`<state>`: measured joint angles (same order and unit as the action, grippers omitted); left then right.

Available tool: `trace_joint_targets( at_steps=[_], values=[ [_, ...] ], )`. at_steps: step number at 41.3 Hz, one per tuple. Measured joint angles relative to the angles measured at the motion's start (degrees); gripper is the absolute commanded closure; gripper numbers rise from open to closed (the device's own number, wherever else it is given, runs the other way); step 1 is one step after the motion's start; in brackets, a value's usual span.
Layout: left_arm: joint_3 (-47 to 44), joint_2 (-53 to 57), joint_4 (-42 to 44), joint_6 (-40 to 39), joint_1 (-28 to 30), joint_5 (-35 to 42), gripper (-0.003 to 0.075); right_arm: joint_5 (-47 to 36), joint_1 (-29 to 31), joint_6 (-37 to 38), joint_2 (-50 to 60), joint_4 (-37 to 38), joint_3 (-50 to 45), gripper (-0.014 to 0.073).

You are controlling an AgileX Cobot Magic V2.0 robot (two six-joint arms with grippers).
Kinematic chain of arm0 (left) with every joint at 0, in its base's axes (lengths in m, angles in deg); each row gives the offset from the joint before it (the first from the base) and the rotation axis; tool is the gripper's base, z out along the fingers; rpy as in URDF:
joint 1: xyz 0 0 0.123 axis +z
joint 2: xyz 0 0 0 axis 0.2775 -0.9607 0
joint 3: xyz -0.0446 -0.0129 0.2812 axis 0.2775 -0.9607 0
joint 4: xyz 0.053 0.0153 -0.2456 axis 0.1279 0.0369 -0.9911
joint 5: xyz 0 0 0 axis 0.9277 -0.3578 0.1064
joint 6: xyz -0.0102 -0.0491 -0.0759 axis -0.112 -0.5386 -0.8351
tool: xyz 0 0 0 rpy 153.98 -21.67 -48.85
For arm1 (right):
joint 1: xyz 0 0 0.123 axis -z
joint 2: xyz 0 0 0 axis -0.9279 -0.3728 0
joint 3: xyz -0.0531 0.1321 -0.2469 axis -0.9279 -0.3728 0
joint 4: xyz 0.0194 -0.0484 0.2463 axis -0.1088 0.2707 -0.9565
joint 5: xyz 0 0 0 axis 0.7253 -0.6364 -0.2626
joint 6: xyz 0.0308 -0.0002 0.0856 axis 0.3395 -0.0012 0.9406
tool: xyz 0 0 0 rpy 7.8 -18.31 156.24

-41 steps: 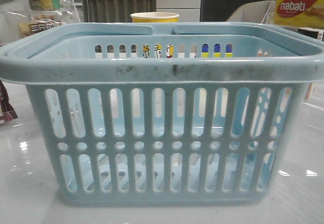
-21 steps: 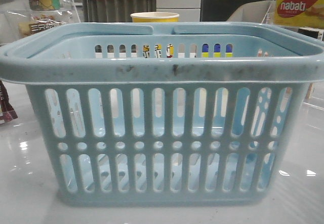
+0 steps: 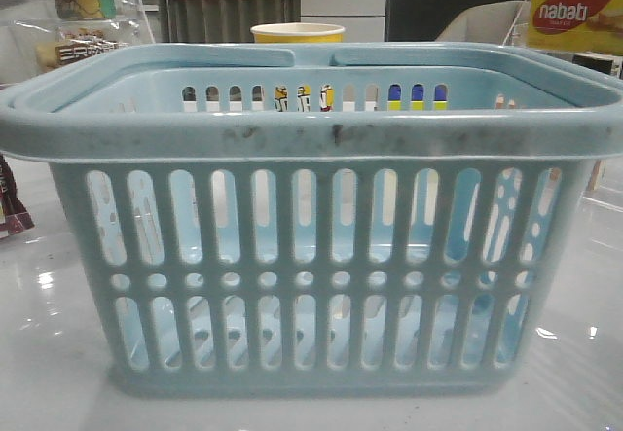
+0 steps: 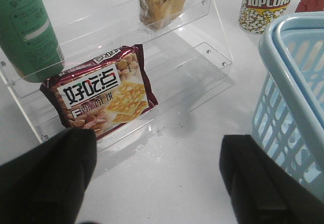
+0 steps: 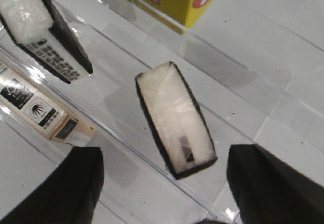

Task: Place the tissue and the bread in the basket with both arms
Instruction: 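Lower the right gripper over the tissue pack and close on it, then lift the tissue pack with the right gripper and carry it over the basket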

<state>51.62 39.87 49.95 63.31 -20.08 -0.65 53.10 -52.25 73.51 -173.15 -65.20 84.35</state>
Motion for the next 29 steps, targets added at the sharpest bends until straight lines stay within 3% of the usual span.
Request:
trace_joint_targets(
  at_steps=[8, 22, 29],
  values=[
    [0.0, 0.0, 0.0, 0.0, 0.0, 0.0, 0.0159, -1.4, 0.0, 0.0, -2.0, 0.0, 0.0, 0.0033],
    [0.0, 0.0, 0.0, 0.0, 0.0, 0.0, 0.0159, -2.9, 0.0, 0.0, -2.3, 0.0, 0.0, 0.0333],
    [0.0, 0.0, 0.0, 0.0, 0.0, 0.0, 0.0159, -2.8, 0.0, 0.0, -2.2, 0.0, 0.0, 0.0358]
  ],
)
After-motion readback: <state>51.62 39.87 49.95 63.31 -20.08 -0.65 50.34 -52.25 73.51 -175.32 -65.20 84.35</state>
